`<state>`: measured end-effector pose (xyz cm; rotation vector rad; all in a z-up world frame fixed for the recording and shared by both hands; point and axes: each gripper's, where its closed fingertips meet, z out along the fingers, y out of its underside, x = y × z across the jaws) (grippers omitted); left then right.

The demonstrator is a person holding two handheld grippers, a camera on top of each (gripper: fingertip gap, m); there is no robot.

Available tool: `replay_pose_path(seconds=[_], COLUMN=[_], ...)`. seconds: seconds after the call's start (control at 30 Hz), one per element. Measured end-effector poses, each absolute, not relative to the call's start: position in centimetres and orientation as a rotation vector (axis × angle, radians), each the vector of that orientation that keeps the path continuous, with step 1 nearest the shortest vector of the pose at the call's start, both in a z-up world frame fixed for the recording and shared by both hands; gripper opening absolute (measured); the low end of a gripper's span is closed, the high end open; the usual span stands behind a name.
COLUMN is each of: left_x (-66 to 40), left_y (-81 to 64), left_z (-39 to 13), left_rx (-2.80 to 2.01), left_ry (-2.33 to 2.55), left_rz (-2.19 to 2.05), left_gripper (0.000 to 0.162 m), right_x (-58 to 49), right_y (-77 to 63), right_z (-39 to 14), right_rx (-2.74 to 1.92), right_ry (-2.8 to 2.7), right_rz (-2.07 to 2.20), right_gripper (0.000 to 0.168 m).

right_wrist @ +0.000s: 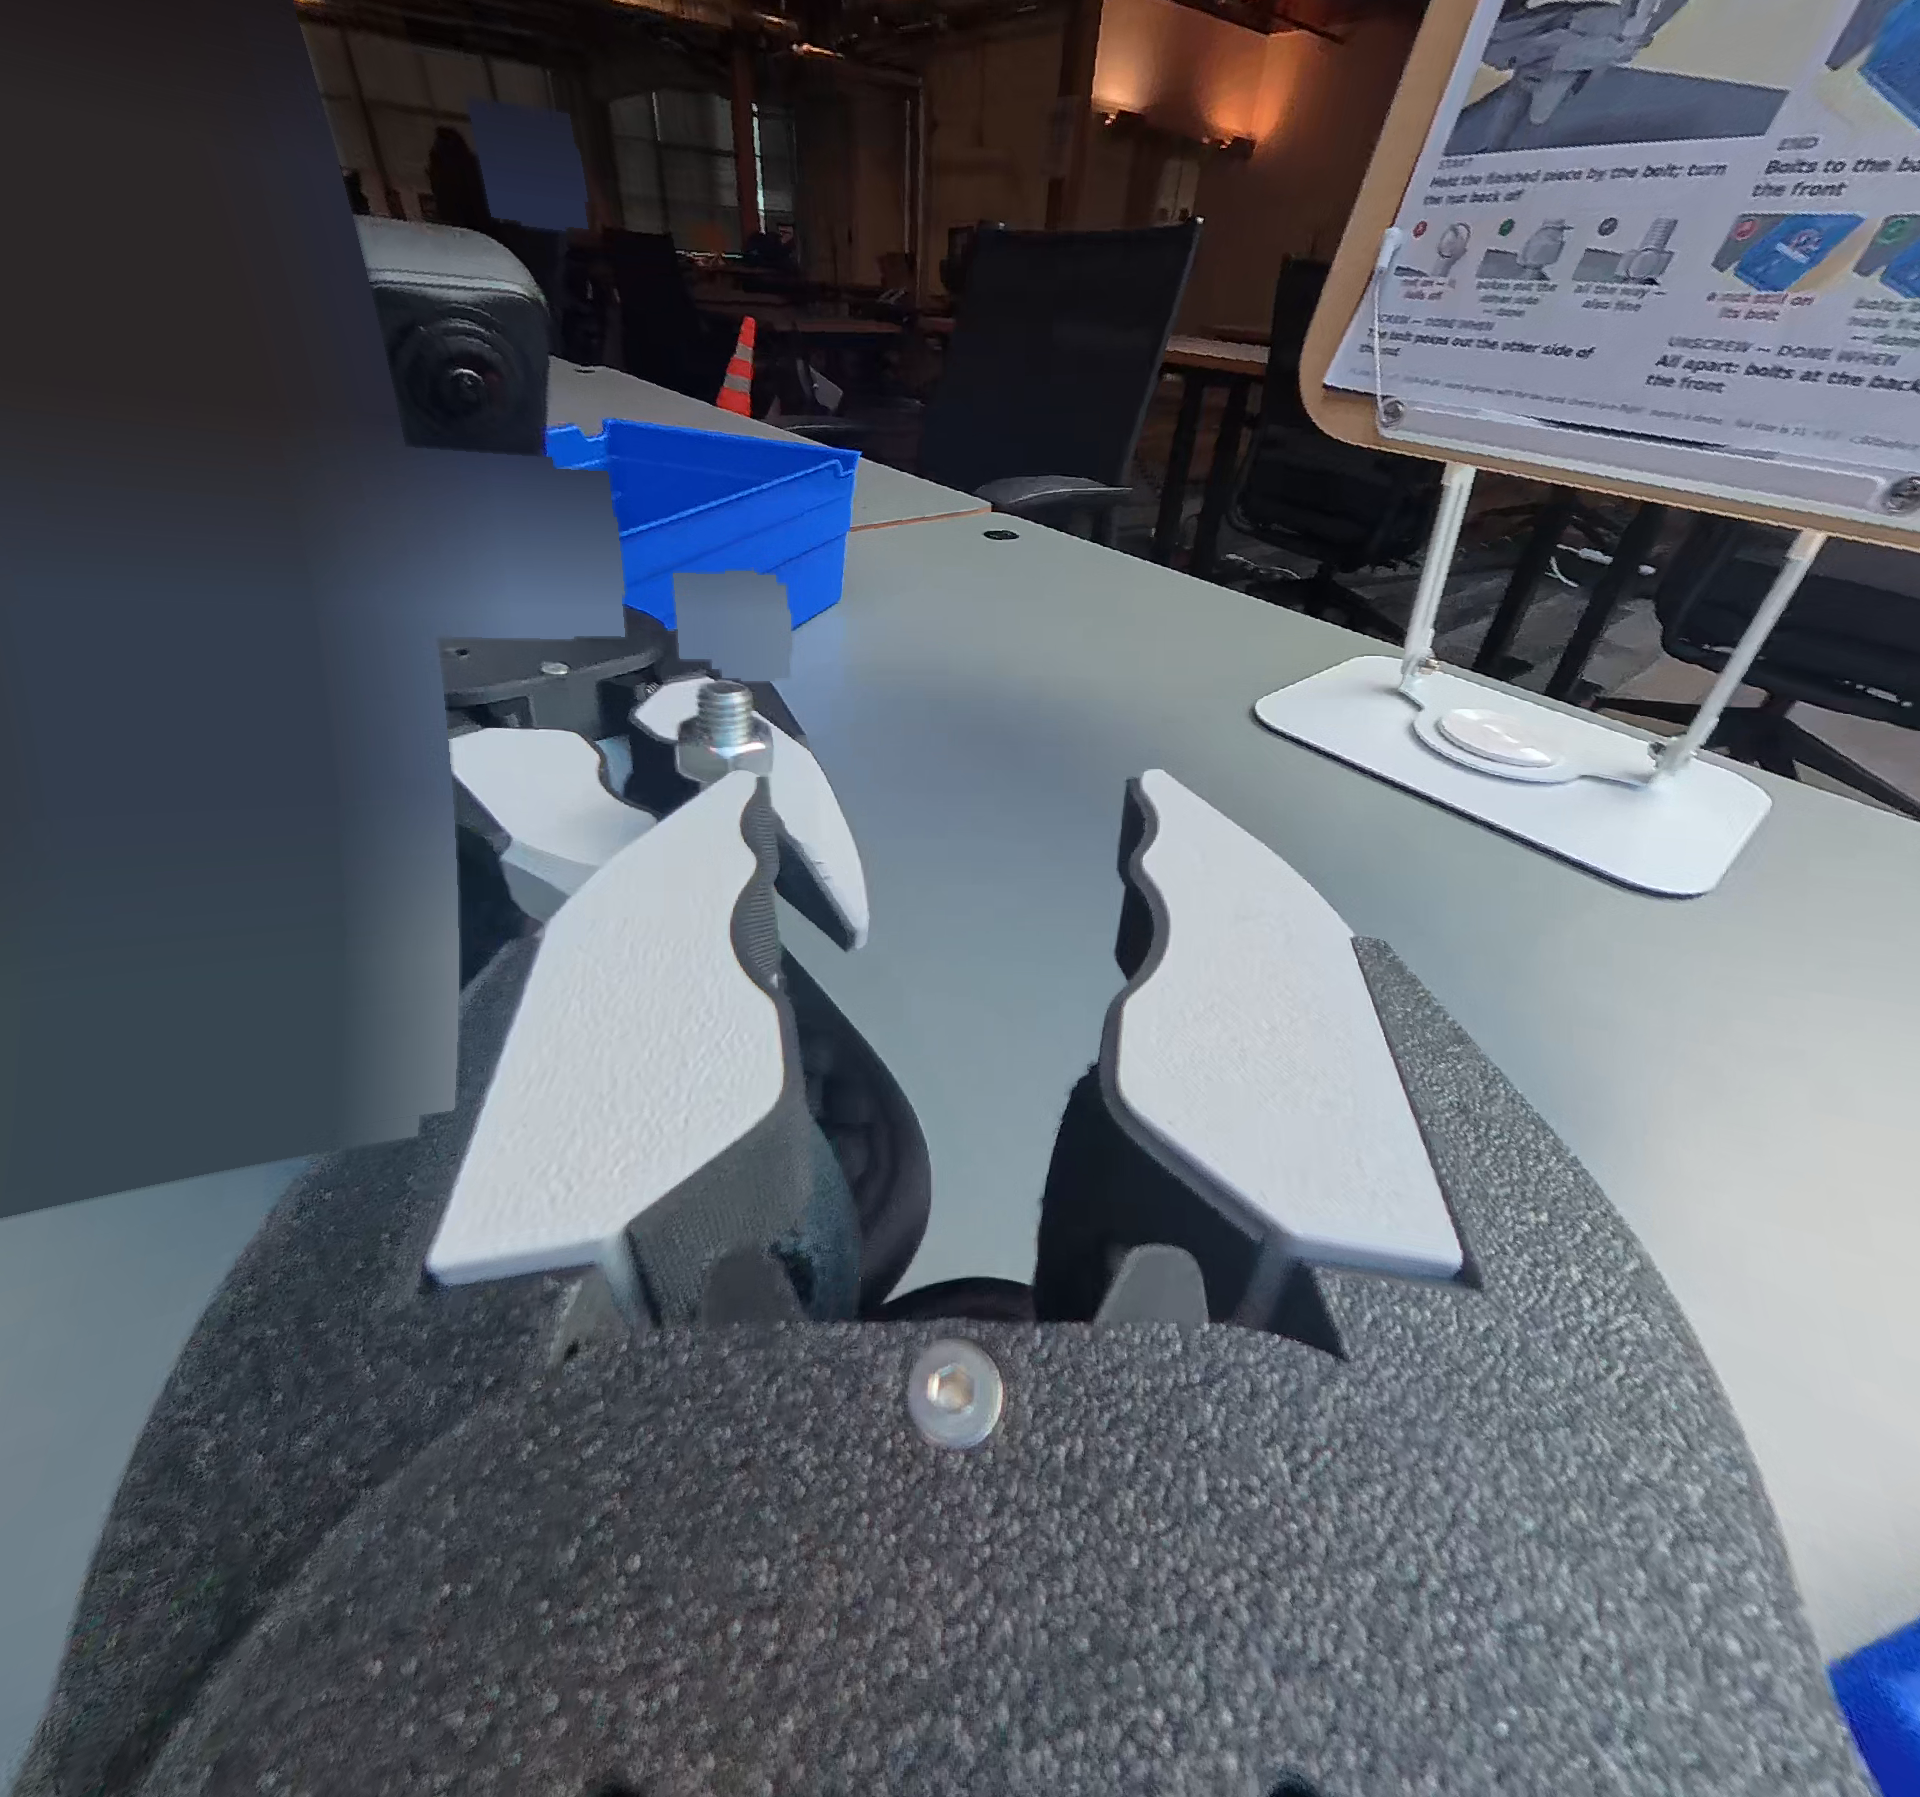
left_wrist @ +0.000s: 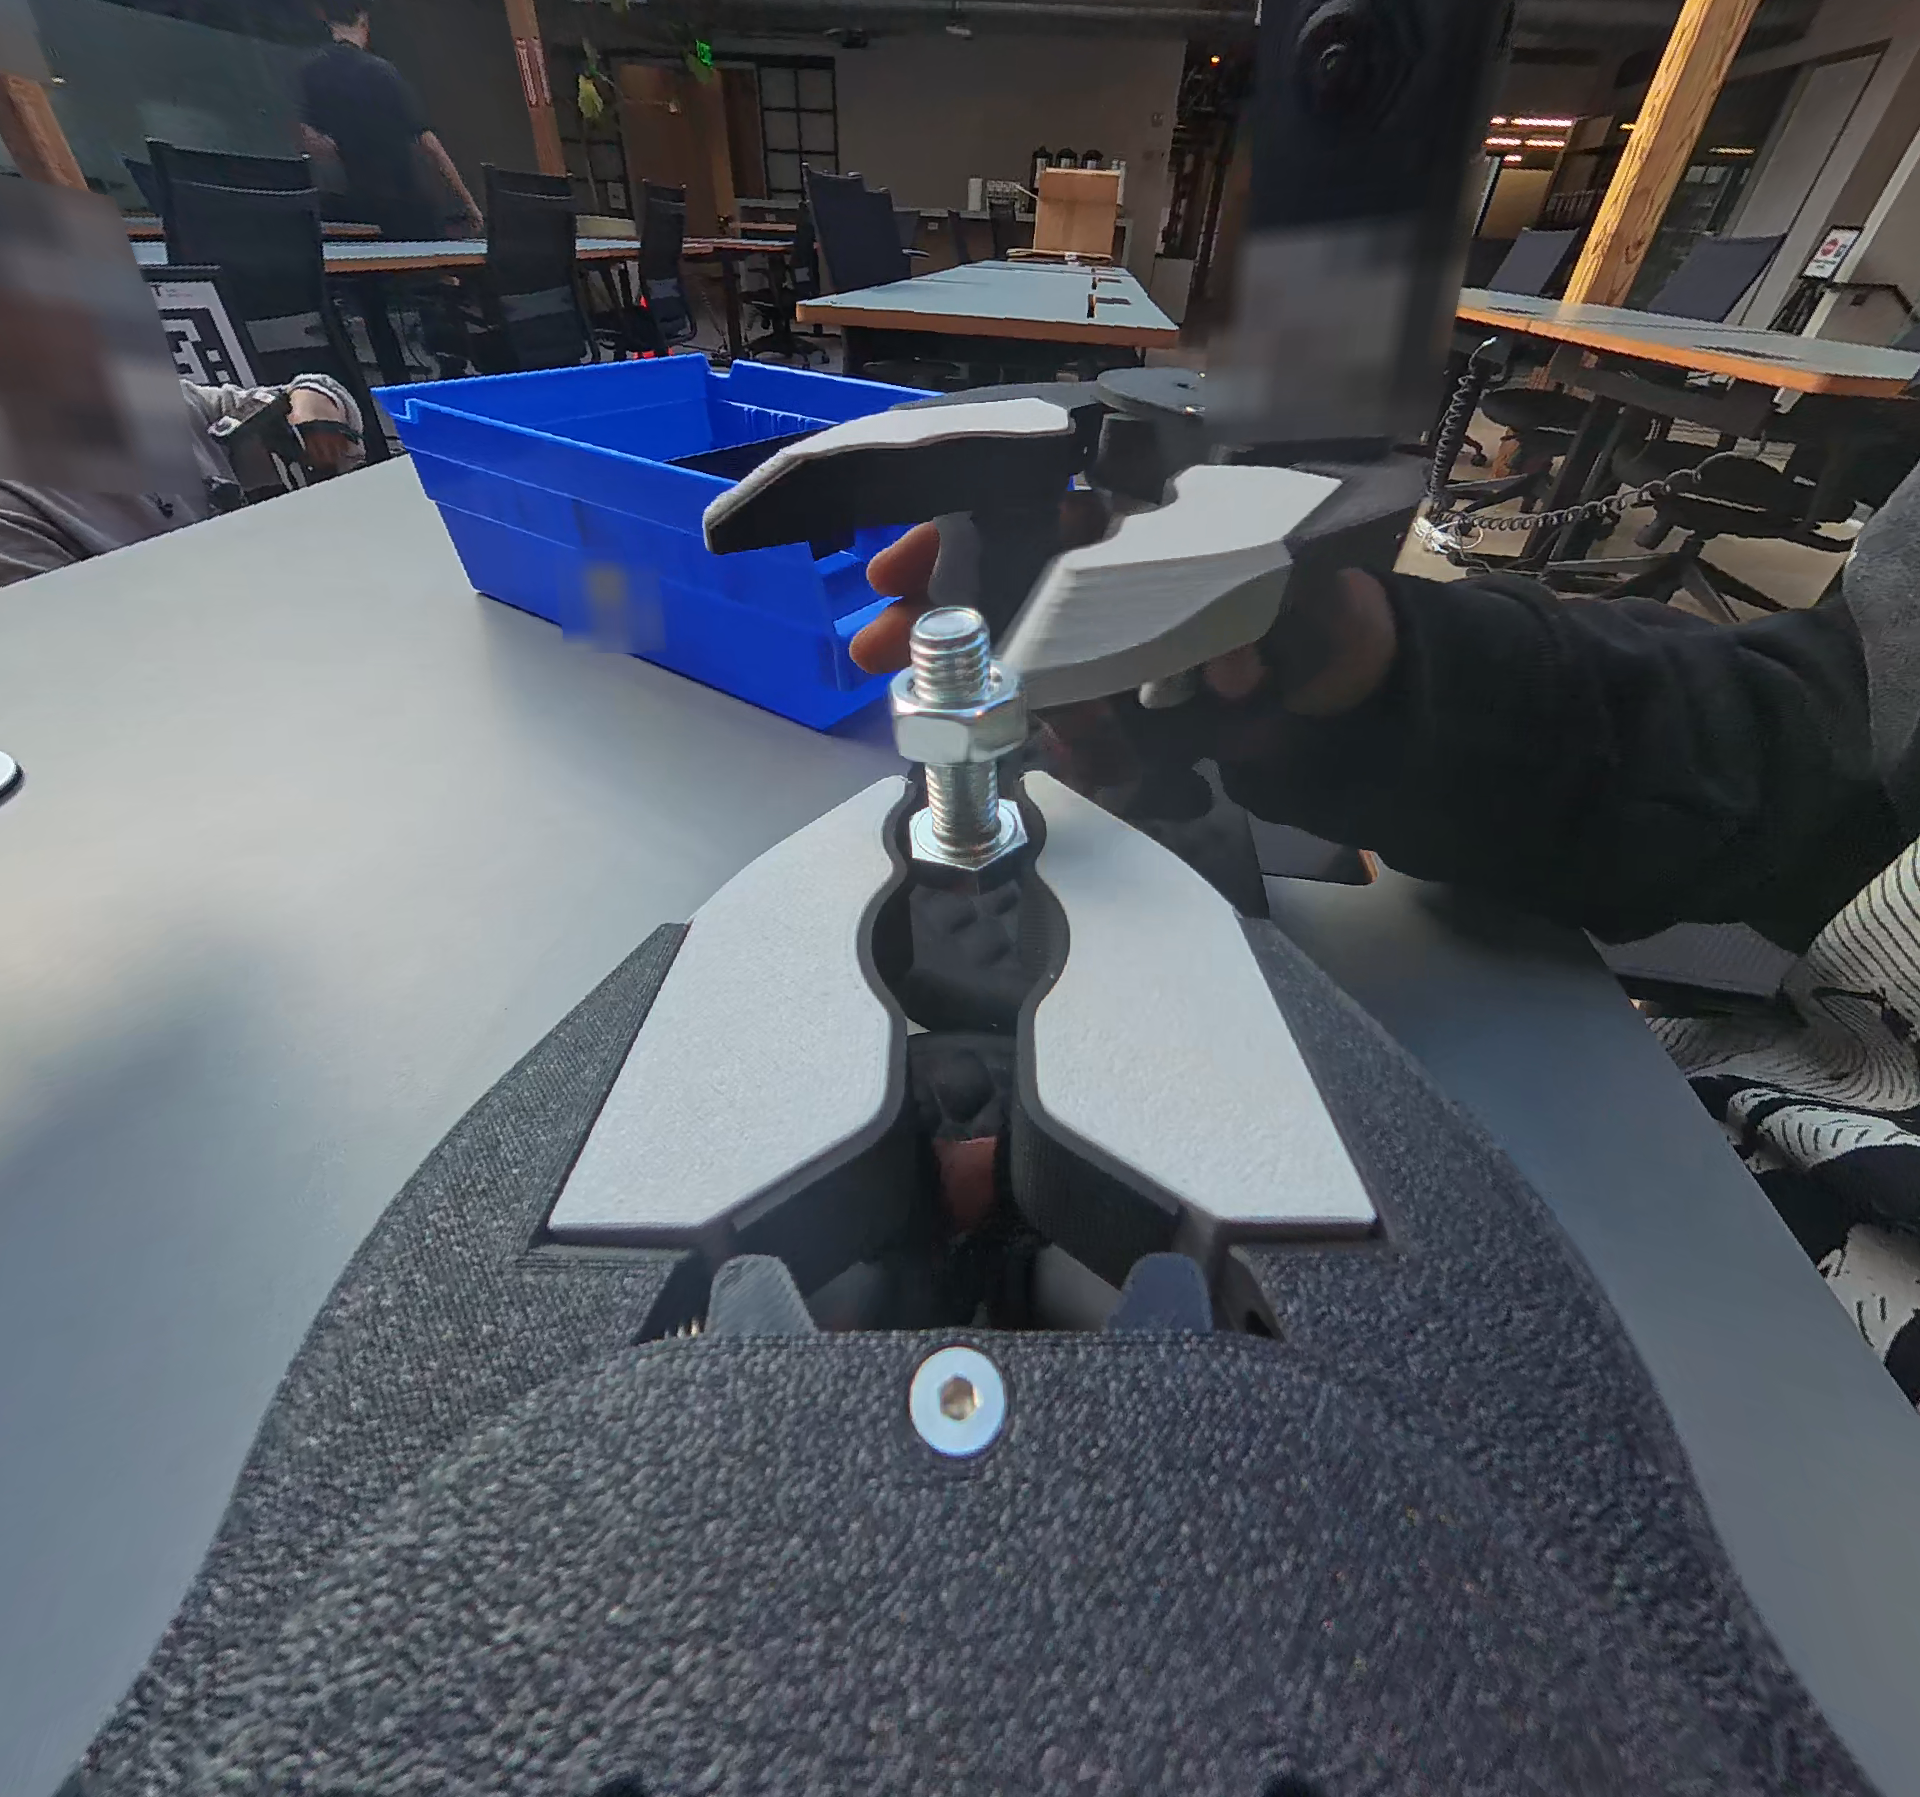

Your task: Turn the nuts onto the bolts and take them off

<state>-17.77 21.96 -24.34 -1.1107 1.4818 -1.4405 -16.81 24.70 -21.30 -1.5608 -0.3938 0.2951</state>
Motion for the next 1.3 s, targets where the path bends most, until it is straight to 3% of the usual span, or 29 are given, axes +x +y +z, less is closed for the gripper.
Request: replay_pose_path(seconds=[0.23,0.63,1.3], left_x=[-17.7,-17.6,-17.6], left_y=[21.9,21.8,21.8], left_z=[-24.4,-24.5,-24.4], left_rx=[-1.107,-1.104,-1.107], left_ry=[1.494,1.502,1.497], left_rz=[-1.429,-1.420,-1.427], left_gripper=[0.016,0.015,0.016], right_x=[-16.4,-21.5,-16.9], right_y=[23.7,26.2,24.6], right_z=[-20.4,-21.1,-21.1], right_rx=[-1.503,-1.542,-1.552], right_ry=[-0.367,-0.482,-0.388], right_rz=[0.343,0.410,0.318], right_gripper=[0.062,0.090,0.078])
